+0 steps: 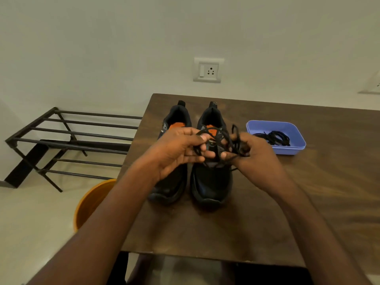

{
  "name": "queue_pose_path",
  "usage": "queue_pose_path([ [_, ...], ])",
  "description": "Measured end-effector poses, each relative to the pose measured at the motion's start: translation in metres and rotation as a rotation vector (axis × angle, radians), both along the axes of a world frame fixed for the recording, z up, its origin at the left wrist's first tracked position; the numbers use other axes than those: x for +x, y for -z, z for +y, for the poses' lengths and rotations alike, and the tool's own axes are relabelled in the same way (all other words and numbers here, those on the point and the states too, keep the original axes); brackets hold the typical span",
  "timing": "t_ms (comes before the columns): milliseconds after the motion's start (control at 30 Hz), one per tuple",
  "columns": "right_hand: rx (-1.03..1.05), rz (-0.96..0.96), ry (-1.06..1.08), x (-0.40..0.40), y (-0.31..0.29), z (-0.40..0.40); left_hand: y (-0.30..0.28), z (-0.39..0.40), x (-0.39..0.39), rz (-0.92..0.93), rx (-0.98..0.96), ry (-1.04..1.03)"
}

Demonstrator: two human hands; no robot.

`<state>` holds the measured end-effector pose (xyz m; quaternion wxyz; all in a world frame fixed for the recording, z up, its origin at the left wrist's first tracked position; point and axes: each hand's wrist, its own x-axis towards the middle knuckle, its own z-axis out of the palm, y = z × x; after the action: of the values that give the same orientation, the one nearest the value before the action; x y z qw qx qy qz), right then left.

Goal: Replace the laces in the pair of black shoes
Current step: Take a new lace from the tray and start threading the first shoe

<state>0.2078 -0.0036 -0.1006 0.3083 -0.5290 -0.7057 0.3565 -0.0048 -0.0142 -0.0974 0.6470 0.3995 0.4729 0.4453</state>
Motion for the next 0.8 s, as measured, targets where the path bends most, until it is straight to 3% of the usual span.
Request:
queue_pose_path([
  [67, -0.048, -0.024, -0.024, -0.012, -0.007, -0.006, -0.004, -0.003, -0.016, -0.007, -0.021, -0.072],
  [233, -0.095, 0.118, -0.092, -0.084, -0.024, -0.02, -0.021, -0.012, -0.072, 0.007, -0.019, -0.126],
  [300, -0.099, 0.127, -0.124, -0.124, -0.019, -0.017, -0.03, -0.012, -0.103, 0.176, -0.015, -0.147],
  [433, -0.092, 0.053, -0.19, -0.215, -0.008, -0.02, -0.022, -0.036, -0.182, 0.692, -0.078, -0.189],
  [533, -0.114, -0.081, -0.296, -0.277, 0.005, -0.033, 0.015, -0.072, -0.235, 0.802, -0.146, -0.324],
  [667, -0.09, -0.43, -0.441, -0.341, 0.042, -0.043, 0.081, -0.105, -0.272, 0.655, -0.26, -0.442],
  [800, -0.056, -0.676, -0.571, -0.374, 0.079, -0.05, 0.137, -0.11, -0.287, 0.698, -0.333, -0.372],
])
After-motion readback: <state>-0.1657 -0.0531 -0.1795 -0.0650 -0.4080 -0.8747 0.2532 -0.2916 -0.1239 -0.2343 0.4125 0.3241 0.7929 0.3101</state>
